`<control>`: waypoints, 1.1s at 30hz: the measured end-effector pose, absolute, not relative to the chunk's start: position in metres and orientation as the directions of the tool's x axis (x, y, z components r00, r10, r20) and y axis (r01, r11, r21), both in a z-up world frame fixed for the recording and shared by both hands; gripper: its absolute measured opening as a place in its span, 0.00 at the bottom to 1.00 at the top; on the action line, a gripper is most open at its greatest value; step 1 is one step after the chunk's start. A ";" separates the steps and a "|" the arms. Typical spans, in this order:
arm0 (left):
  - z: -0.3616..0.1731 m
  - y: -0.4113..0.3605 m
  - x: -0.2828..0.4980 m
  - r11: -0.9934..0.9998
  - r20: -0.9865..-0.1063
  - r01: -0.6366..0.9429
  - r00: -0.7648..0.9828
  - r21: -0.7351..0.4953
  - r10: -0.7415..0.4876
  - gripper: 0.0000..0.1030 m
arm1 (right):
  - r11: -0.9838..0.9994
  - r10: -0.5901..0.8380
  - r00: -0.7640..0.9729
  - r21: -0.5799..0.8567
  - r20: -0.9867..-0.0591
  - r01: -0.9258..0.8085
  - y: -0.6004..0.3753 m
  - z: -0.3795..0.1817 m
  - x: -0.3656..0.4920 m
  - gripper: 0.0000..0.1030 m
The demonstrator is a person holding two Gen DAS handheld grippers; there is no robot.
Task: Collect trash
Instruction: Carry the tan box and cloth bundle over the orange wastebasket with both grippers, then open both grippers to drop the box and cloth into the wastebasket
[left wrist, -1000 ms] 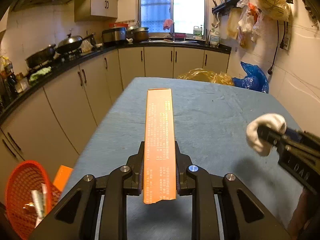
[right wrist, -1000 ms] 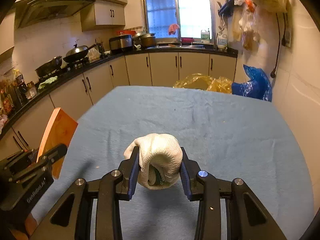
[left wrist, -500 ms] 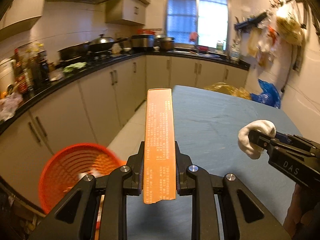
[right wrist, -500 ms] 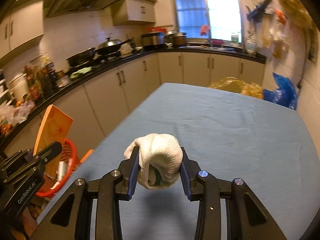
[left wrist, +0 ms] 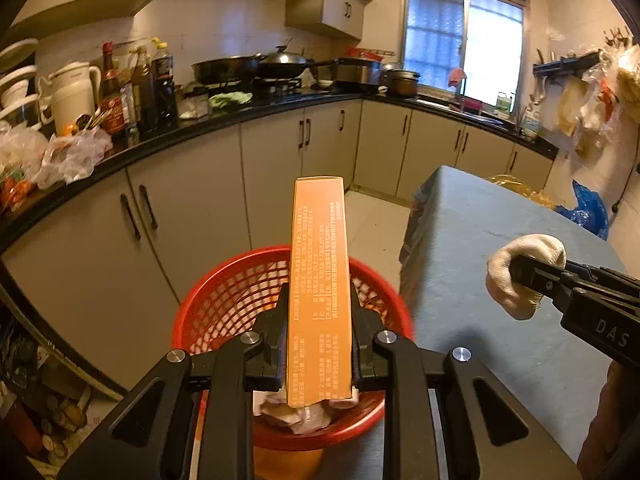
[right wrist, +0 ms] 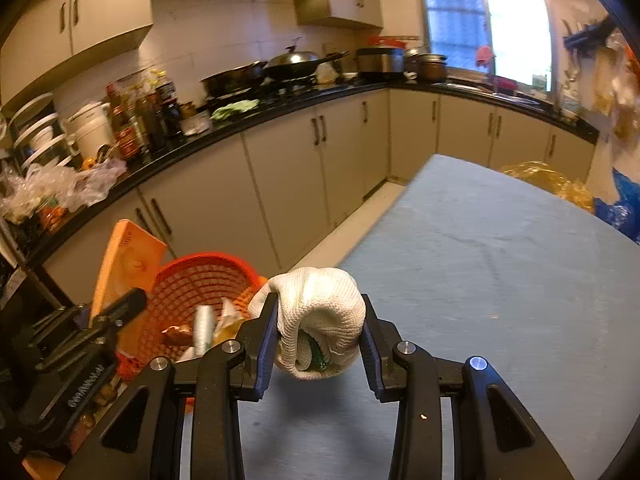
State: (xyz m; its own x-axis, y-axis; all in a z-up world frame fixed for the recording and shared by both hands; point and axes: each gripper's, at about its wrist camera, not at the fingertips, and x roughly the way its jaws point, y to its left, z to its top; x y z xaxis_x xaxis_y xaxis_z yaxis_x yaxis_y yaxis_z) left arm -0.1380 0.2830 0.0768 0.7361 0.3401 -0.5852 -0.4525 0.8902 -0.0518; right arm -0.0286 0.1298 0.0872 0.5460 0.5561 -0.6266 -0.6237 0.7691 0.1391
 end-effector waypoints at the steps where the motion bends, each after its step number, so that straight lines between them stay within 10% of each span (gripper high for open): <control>1: 0.075 0.286 -0.139 0.888 -0.588 -0.457 0.733 -0.053 0.342 0.21 | 0.764 0.559 0.540 0.138 -0.629 -0.631 0.135 0.086 -0.031 0.39; 33: 0.047 0.331 -0.151 0.854 -0.627 -0.511 0.699 -0.101 0.344 0.21 | 0.688 0.604 0.395 0.203 -0.692 -0.696 0.220 0.063 -0.028 0.44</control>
